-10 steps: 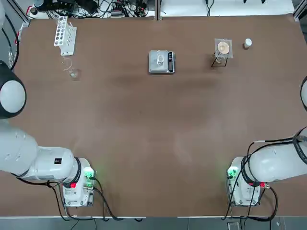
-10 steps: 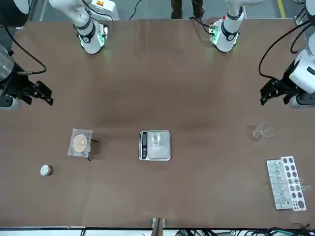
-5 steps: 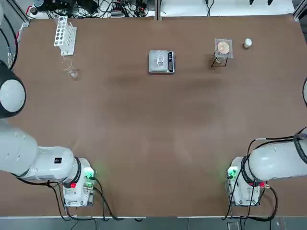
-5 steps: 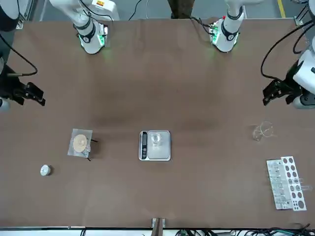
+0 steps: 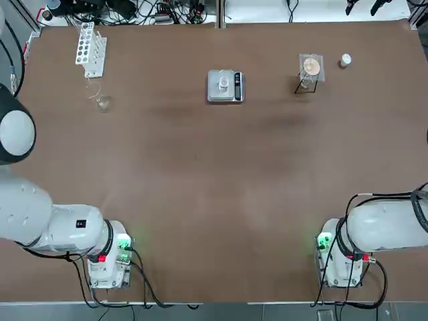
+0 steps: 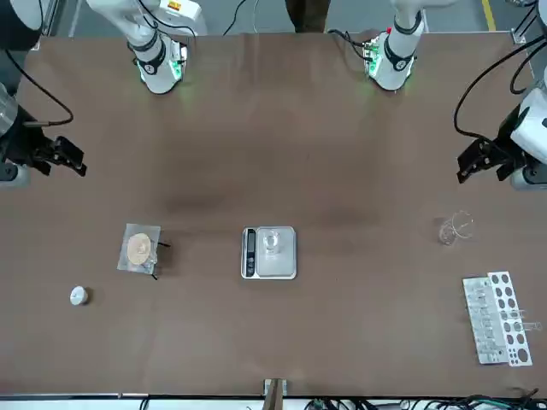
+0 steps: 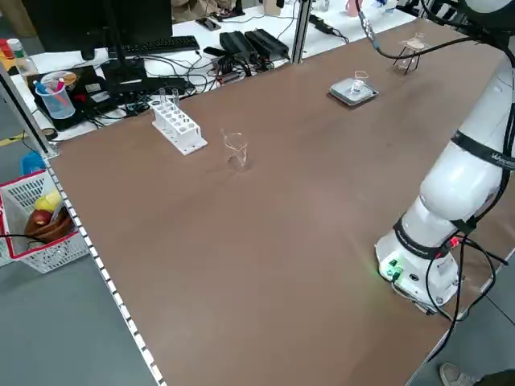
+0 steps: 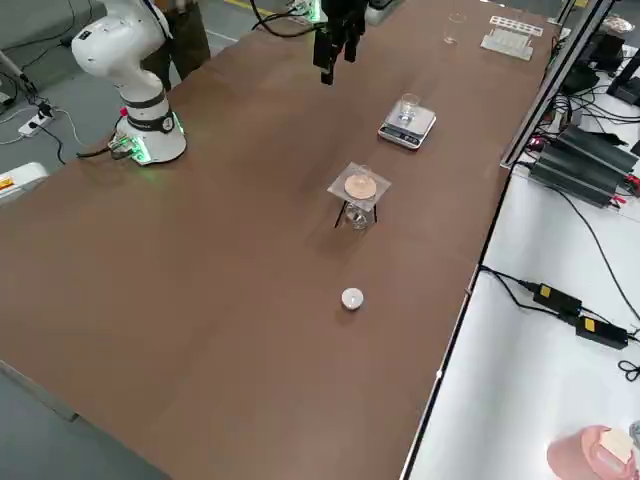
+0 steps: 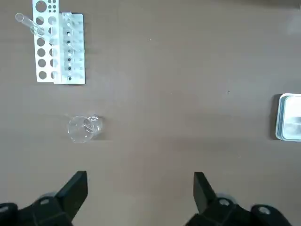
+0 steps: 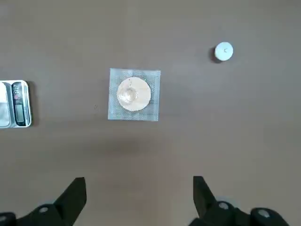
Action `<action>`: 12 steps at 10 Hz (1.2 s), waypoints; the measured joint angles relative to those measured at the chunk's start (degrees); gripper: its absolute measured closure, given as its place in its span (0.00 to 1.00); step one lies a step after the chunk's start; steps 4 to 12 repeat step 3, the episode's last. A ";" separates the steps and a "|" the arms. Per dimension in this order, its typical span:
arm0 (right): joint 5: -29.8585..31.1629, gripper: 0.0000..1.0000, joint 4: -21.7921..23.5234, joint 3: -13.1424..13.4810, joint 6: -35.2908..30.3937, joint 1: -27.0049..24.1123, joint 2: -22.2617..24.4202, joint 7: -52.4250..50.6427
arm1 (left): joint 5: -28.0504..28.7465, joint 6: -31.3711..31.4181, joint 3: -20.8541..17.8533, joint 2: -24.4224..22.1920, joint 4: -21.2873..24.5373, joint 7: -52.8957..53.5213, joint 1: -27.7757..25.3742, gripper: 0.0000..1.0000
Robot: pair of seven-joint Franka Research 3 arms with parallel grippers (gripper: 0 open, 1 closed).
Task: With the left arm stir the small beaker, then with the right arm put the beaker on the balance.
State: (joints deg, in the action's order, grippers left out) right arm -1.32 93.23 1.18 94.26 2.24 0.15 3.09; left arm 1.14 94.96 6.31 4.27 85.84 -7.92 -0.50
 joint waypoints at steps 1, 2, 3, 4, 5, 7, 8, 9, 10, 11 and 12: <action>0.34 0.00 0.15 -0.07 -0.42 0.00 0.45 -0.01 | 0.00 -0.01 0.00 0.00 0.00 0.00 0.00 0.00; 0.54 0.00 0.35 -0.06 -0.59 0.00 0.77 -0.02 | 0.00 -0.01 0.00 0.00 0.00 0.00 0.00 0.00; 0.59 0.00 0.44 -0.03 -0.60 0.00 0.86 -0.02 | 0.00 -0.01 0.00 0.00 0.00 0.00 0.00 0.00; 0.59 0.00 0.44 -0.03 -0.60 0.00 0.86 -0.02 | 0.00 -0.01 0.00 0.00 0.00 0.00 0.00 0.00; 0.59 0.00 0.44 -0.03 -0.60 0.00 0.86 -0.02 | 0.00 -0.01 0.00 0.00 0.00 0.00 0.00 0.00; 0.59 0.00 0.44 -0.03 -0.60 0.00 0.86 -0.02 | 0.00 -0.01 0.00 0.00 0.00 0.00 0.00 0.00; 0.59 0.00 0.44 -0.03 -0.60 0.00 0.86 -0.02 | 0.00 -0.01 0.00 0.00 0.00 0.00 0.00 0.00; 0.59 0.00 0.44 -0.03 -0.60 0.00 0.86 -0.02 | 0.00 -0.01 0.00 0.00 0.00 0.00 0.00 0.00; 0.59 0.00 0.44 -0.03 -0.60 0.00 0.86 -0.02 | 0.00 -0.01 0.00 0.00 0.00 0.00 0.00 0.00; 0.59 0.00 0.44 -0.03 -0.60 0.00 0.86 -0.02 | 0.00 -0.01 0.00 0.00 0.00 0.00 0.00 0.00; 0.59 0.00 0.44 -0.03 -0.60 0.00 0.86 -0.02 | 0.00 -0.01 0.00 0.00 0.00 0.00 0.00 0.00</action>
